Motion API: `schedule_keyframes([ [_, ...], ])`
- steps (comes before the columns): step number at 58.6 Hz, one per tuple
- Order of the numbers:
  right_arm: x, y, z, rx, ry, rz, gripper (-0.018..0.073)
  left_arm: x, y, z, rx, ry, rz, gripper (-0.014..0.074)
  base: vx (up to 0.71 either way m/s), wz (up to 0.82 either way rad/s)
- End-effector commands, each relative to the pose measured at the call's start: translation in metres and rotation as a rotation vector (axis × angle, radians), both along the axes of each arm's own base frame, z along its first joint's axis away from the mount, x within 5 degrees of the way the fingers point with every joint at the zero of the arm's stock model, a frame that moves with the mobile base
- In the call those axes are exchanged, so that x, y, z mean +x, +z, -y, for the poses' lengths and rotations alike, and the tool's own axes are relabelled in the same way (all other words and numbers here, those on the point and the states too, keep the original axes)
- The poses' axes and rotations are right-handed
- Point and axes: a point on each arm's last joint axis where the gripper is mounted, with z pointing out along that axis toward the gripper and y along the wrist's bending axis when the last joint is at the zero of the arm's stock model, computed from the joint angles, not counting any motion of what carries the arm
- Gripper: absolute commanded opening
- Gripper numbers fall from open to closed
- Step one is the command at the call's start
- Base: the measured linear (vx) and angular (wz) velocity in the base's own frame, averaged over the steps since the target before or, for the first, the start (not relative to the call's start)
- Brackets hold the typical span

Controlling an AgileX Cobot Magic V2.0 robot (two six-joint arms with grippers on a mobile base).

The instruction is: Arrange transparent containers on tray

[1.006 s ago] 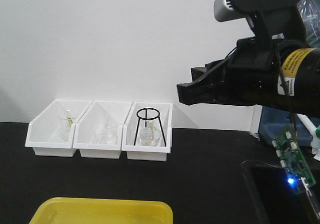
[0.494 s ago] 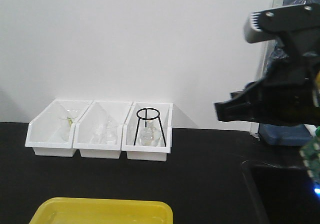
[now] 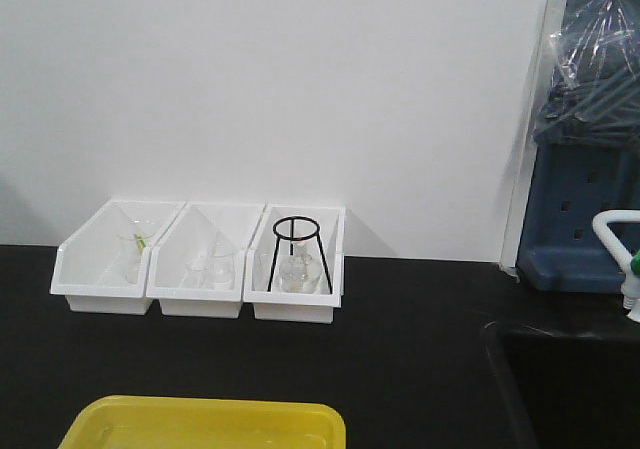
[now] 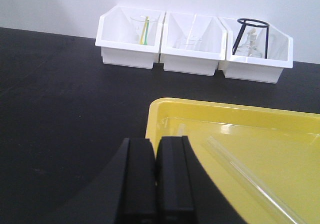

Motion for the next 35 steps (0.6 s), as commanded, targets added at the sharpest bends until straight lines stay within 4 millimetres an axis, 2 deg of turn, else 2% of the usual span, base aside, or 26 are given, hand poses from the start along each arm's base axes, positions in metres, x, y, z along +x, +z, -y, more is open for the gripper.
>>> schedule_keyframes([
  [1,-0.012,-0.002,0.000,-0.050,0.030,0.097,-0.0013,0.001,-0.001,-0.001,-0.013,0.008,0.064,-0.0008,0.00,0.00],
  [10,-0.030,-0.041,-0.004,-0.128,0.116,0.066,-0.0013,0.001,-0.001,-0.001,-0.013,0.008,0.064,-0.0008,0.00,0.00],
  [16,-0.043,-0.069,-0.007,-0.146,0.161,0.137,-0.0013,0.001,-0.001,-0.001,-0.013,0.008,0.064,-0.0008,0.00,0.00],
  [30,-0.069,-0.121,0.003,-0.015,-0.005,0.418,-0.0013,0.001,-0.001,-0.001,-0.013,0.008,0.064,-0.0008,0.00,0.00],
  [32,-0.067,-0.129,0.004,0.024,-0.027,0.431,-0.0013,0.001,-0.001,-0.001,-0.013,0.008,0.064,-0.0008,0.00,0.00],
  [35,-0.066,-0.133,0.004,0.043,-0.032,0.351,-0.0013,0.001,-0.001,-0.001,-0.013,0.008,0.064,-0.0008,0.00,0.00],
])
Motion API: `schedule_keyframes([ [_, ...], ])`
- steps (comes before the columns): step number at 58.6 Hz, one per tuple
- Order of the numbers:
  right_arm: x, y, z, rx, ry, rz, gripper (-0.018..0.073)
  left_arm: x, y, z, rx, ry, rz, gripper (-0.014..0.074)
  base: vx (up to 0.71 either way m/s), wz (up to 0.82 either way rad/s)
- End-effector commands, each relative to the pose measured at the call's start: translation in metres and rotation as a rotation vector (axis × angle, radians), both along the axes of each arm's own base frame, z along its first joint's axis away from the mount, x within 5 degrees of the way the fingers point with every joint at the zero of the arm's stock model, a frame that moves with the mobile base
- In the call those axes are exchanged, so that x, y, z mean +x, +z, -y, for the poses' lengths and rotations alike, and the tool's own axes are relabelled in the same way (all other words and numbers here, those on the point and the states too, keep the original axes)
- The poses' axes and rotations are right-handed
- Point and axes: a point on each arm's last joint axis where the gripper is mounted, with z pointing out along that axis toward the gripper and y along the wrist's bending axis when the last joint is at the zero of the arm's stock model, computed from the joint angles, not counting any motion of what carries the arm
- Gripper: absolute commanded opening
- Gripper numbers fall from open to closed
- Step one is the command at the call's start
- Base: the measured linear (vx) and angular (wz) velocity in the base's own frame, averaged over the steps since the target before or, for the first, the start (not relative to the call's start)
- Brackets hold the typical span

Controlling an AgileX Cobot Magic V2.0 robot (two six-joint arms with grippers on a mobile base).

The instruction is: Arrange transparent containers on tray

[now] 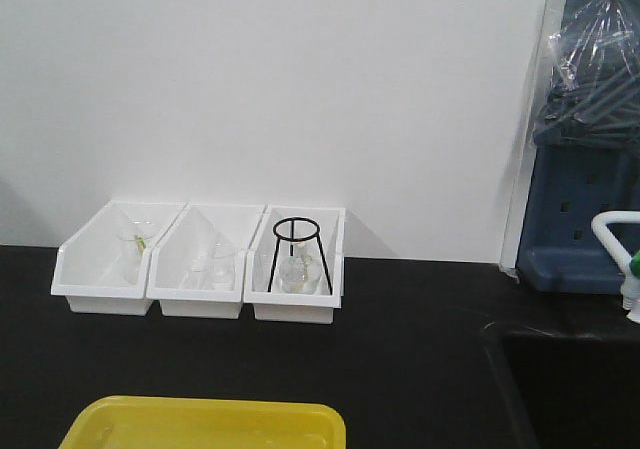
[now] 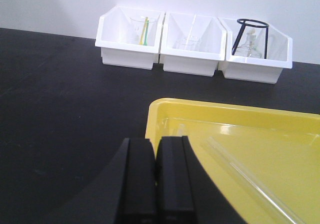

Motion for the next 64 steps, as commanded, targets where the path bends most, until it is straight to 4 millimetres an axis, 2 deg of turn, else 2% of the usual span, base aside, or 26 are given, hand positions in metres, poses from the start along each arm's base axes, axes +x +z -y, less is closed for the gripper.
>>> schedule_keyframes([
  [1,-0.0007,0.0004,0.0012,0.030,-0.019,0.059,-0.0013,0.0014,-0.0015,-0.0005,-0.013,0.008,0.064,-0.0008,0.00,0.00],
  [10,-0.0003,-0.0050,-0.0021,-0.028,0.036,0.001,-0.0013,0.0015,-0.0016,-0.0005,-0.013,0.008,0.062,-0.0008,0.00,0.01],
  [64,-0.0001,-0.0050,-0.0023,-0.010,0.041,-0.002,-0.0012,0.0015,-0.0016,-0.0005,-0.013,0.008,0.062,-0.0008,0.00,0.00],
])
